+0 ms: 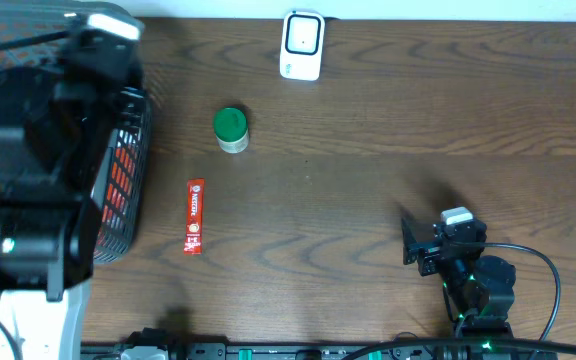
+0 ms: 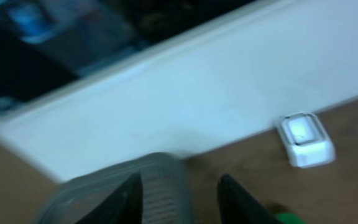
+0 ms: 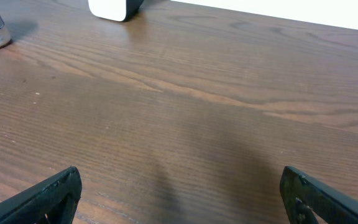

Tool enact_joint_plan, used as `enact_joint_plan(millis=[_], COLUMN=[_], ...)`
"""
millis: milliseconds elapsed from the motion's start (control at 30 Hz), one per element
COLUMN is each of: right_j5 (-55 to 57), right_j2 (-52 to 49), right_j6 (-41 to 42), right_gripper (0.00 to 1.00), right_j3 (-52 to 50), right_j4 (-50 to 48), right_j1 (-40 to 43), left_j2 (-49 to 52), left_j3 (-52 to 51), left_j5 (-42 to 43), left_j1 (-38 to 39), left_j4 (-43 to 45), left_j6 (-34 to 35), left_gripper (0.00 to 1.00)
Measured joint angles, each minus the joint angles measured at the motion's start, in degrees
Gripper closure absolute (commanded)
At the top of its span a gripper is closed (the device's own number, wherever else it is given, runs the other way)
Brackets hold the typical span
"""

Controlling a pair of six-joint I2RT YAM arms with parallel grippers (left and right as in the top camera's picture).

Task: Scan the item barcode
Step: 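Move the left gripper back into the basket toward the mint-green pouch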

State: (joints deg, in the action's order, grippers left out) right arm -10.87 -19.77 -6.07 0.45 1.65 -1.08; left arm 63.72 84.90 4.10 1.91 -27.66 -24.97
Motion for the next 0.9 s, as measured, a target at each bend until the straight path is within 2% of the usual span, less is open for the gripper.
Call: enact_joint_plan(millis=[100, 267, 400, 567, 900], right_j5=[0.0, 0.0, 0.0, 0.0, 0.0], right_j2=[0.0, 0.0, 0.0, 0.0, 0.0], right_j6=[0.0, 0.0, 0.0, 0.0, 0.0], right_gripper=[0.01, 0.01, 0.01, 0.01, 0.01], right_j3=[0.0, 0.0, 0.0, 0.0, 0.0], right_j4=[0.0, 0.0, 0.0, 0.5, 0.7], right_j1=[0.0, 0.0, 0.0, 0.0, 0.0], left_j2=[-0.5, 3.9, 9.9, 22.6, 39.2], left_j3=[0.0, 0.0, 0.0, 0.0, -0.1], left_j5=[-6.6, -12.8, -14.7, -15.3, -15.2], left_j1=[-1.8, -8.3, -14.6, -22.5, -28.3], left_j4=[0.3, -0.1, -1.1, -5.6, -17.2], left_j6=[0.1, -0.1, 0.1, 2.8, 9.1], left_gripper=[0.35, 0.27, 0.27, 0.27, 0.28])
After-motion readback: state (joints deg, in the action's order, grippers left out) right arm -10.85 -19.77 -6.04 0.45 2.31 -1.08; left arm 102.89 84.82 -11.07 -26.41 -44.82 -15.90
